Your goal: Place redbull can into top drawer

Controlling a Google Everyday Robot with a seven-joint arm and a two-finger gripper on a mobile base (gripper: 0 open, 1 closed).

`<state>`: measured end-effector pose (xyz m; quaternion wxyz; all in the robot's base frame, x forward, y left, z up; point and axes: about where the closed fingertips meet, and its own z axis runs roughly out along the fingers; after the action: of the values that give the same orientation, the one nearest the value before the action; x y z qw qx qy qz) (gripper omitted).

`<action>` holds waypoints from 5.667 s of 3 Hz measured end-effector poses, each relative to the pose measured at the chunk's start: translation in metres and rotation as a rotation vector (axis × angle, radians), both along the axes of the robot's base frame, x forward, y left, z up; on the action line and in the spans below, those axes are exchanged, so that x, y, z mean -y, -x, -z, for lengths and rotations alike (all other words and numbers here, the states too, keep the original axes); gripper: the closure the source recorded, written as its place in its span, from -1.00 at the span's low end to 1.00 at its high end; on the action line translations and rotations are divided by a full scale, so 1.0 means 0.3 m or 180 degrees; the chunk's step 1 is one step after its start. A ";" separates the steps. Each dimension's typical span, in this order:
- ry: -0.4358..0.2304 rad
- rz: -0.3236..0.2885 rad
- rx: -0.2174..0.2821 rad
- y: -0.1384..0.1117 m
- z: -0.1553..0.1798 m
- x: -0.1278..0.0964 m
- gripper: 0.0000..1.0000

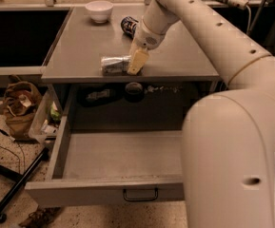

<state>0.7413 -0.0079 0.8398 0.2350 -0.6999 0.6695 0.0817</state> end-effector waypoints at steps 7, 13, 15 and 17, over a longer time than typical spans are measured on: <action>-0.0435 0.0426 0.0377 0.165 -0.337 0.302 1.00; -0.0647 -0.0194 -0.0186 0.490 0.269 -0.030 1.00; -0.0226 0.0348 -0.0289 0.602 0.556 -0.027 1.00; -0.0160 0.0570 -0.0283 0.573 0.642 -0.009 1.00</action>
Offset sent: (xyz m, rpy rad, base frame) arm -0.1856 0.0394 -0.0555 0.1036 0.0980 -0.1160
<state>0.5694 -0.0053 0.6473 0.2289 -0.6268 0.7369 0.1081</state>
